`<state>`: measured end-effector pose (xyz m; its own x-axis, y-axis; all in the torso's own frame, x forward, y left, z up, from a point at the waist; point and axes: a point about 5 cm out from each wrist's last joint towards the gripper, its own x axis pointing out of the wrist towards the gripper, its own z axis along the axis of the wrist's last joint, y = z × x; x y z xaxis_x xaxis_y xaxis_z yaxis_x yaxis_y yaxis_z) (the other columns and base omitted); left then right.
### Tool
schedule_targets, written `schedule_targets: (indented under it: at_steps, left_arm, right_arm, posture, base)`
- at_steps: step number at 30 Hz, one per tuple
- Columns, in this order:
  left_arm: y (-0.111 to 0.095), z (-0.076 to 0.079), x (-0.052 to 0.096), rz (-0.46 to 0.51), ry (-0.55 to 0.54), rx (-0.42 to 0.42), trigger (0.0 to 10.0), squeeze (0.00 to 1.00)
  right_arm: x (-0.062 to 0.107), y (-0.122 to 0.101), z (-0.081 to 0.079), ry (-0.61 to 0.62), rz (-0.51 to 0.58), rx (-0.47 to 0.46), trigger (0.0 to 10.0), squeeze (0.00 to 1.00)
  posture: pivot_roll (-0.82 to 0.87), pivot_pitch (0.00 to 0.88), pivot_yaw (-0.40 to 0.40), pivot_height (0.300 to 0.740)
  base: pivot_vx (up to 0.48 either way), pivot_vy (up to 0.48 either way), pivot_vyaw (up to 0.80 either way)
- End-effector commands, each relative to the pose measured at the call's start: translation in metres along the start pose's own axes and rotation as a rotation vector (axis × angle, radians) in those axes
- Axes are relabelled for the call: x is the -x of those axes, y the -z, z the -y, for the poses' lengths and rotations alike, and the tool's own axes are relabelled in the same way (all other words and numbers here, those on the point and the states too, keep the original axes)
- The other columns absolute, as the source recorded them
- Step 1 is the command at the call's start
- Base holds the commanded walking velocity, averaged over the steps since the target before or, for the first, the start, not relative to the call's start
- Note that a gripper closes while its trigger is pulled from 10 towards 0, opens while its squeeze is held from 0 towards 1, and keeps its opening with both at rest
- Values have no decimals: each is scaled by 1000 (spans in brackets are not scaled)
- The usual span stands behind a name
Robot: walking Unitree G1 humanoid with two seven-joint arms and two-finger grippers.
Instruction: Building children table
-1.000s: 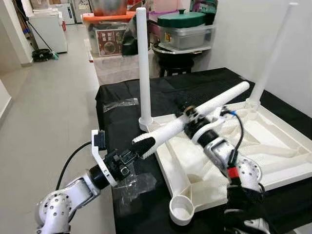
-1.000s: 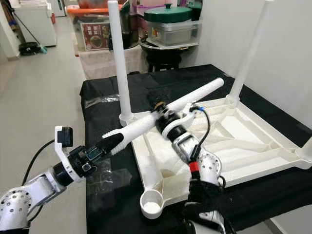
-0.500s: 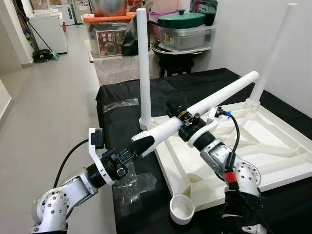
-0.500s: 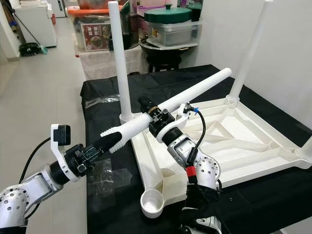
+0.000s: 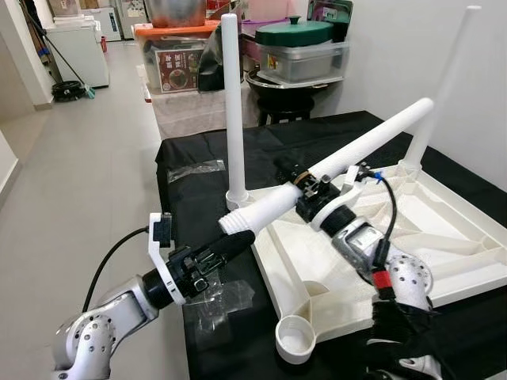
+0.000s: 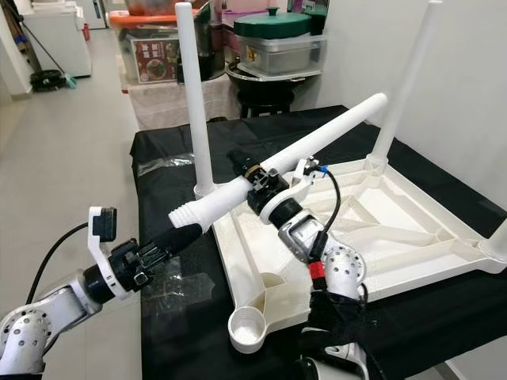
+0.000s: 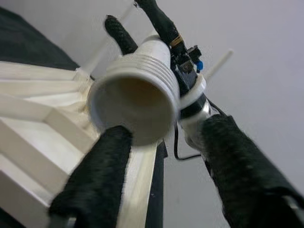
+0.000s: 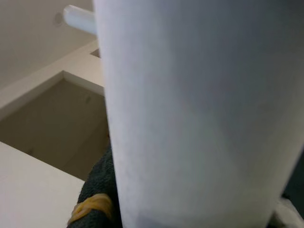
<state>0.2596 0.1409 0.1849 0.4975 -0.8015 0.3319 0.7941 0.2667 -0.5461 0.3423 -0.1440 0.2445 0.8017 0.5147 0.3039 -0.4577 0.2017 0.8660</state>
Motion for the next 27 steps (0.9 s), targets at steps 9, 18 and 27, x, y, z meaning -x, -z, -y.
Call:
schedule_targets:
  at_steps: [9, 18, 27]
  left_arm:
    - [-3, 12, 11, 55, -17, -26, 10000, 1000]
    - [5, -27, 10, -117, -585, -486, 10000, 427]
    - [7, -27, 10, -122, -660, -594, 10000, 0]
  right_arm:
    - [13, -72, -1, 71, 174, 166, 0, 0]
    - [17, -39, 0, 60, -71, 583, 0, 0]
    - [14, 1, 8, 56, -175, 683, 0, 0]
  posture:
    - [26, 0, -26, 740]
    - [36, 0, -28, 740]
    - [49, 0, -28, 740]
  base:
    - [0, 0, 0]
    - [0, 0, 0]
    - [0, -67, 0]
